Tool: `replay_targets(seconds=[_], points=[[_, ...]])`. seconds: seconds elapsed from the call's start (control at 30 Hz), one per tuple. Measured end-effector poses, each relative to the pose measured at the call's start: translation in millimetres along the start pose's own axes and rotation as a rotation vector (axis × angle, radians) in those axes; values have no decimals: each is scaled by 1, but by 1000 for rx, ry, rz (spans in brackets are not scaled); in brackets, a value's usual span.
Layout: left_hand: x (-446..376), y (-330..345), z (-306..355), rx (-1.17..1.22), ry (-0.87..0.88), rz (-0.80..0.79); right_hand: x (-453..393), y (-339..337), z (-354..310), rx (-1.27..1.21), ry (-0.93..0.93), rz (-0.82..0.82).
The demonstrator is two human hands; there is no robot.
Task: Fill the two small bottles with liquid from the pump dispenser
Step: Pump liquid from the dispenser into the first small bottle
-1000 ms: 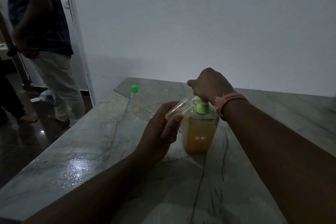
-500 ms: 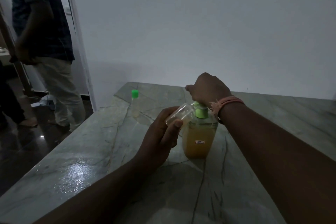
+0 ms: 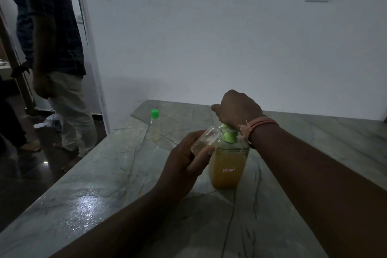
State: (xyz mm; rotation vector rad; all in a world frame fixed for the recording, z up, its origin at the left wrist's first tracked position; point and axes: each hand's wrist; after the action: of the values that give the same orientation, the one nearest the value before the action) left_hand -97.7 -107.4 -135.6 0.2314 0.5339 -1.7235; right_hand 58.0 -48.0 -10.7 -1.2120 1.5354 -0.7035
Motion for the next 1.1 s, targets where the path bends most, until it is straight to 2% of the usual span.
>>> replay_targets(seconds=[0.4,0.57,0.77,1.0,1.1], points=[[-3,1,-1,-28,55,11,-4,8,6,-53,4,46],[-1,2,3,-45,67,9,-9,0,2,-57,-27,-22],[-3,2,1,-47,67,21,-7,11,11,-144,33,52],[-1,1,4,-33,62,8,-5,-2,1,6,-26,-3],[-1,1,5,-17,71,5,-4,0,2,9,-26,57]])
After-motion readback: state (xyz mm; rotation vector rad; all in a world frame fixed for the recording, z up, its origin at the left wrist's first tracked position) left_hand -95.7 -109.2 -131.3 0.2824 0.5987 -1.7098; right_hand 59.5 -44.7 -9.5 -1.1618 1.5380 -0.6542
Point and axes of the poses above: each hand's wrist, its own x-axis away from the middle knuckle, its own y-axis out of the palm, z = x × y, and after that the axes turned 9 degrees about -y, right-handed
